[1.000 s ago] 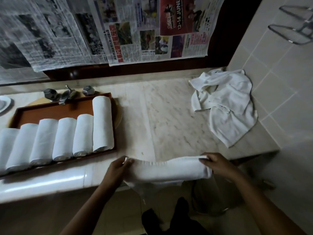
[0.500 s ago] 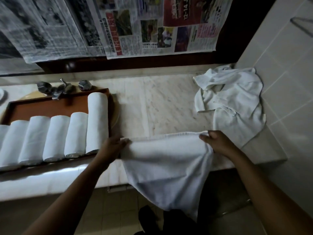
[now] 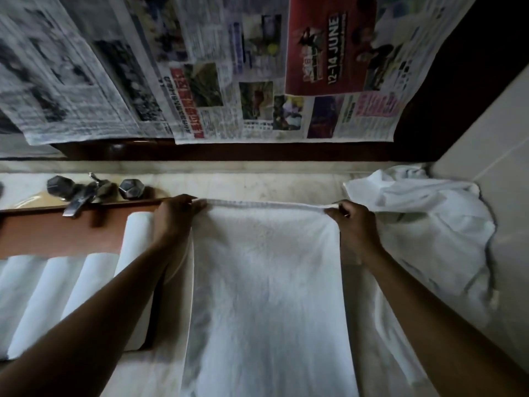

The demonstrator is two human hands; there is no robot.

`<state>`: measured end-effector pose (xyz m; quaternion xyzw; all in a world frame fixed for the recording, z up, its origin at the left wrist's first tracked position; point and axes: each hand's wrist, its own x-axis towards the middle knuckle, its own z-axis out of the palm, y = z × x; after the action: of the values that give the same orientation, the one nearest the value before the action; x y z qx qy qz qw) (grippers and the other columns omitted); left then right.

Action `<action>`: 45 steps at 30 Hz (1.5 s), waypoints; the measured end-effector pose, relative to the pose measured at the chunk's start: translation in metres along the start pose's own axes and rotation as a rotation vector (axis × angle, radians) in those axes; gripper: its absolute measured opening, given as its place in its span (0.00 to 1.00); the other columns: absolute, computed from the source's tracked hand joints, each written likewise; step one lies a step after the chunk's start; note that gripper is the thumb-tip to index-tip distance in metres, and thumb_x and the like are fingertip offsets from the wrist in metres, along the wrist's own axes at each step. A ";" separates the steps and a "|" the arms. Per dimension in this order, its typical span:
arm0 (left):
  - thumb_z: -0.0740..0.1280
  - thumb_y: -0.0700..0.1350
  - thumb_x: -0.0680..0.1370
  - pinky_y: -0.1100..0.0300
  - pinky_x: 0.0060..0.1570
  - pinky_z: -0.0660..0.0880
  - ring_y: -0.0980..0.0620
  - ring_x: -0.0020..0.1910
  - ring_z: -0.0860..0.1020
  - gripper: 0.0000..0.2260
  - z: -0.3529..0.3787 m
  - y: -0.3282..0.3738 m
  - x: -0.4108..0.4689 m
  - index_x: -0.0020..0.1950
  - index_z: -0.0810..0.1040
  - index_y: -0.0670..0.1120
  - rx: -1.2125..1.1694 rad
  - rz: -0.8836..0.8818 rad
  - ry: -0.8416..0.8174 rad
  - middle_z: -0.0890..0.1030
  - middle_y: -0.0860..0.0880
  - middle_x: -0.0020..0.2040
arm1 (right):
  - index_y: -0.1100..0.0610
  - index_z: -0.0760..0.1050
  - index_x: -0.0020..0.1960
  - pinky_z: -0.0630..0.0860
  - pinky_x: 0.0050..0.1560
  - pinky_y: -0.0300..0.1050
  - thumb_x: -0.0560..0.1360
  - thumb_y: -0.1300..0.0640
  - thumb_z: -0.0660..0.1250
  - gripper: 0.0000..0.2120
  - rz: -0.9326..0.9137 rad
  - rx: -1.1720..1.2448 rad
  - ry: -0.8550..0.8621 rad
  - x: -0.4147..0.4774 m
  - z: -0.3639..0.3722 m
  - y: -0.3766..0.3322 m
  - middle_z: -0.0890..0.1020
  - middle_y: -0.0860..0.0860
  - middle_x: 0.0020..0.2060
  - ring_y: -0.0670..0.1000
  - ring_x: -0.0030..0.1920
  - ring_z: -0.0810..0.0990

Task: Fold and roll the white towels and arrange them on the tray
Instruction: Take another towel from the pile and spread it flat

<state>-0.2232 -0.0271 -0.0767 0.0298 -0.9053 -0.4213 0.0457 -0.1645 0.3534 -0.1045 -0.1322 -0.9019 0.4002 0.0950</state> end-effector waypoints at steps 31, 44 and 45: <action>0.48 0.61 0.85 0.44 0.80 0.46 0.51 0.83 0.47 0.27 0.162 -0.073 0.120 0.84 0.54 0.55 0.559 0.309 -0.254 0.49 0.52 0.84 | 0.48 0.62 0.81 0.50 0.79 0.66 0.83 0.35 0.48 0.31 -0.296 -0.557 -0.112 0.127 0.159 0.055 0.57 0.53 0.82 0.57 0.82 0.54; 0.51 0.58 0.84 0.47 0.81 0.42 0.52 0.83 0.42 0.30 0.161 -0.051 0.037 0.84 0.47 0.53 0.508 0.394 -0.276 0.45 0.51 0.84 | 0.49 0.57 0.83 0.48 0.81 0.60 0.83 0.38 0.52 0.31 -0.373 -0.498 -0.185 0.048 0.155 0.020 0.52 0.53 0.83 0.55 0.83 0.48; 0.49 0.60 0.85 0.46 0.81 0.43 0.53 0.83 0.41 0.29 0.162 -0.056 0.027 0.84 0.46 0.54 0.532 0.377 -0.305 0.44 0.52 0.84 | 0.49 0.59 0.82 0.51 0.80 0.62 0.83 0.39 0.52 0.30 -0.398 -0.534 -0.212 0.035 0.158 0.024 0.54 0.53 0.83 0.55 0.83 0.49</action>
<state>-0.2666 0.0573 -0.2220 -0.1902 -0.9692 -0.1546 -0.0224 -0.2373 0.2696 -0.2243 0.0683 -0.9877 0.1354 0.0391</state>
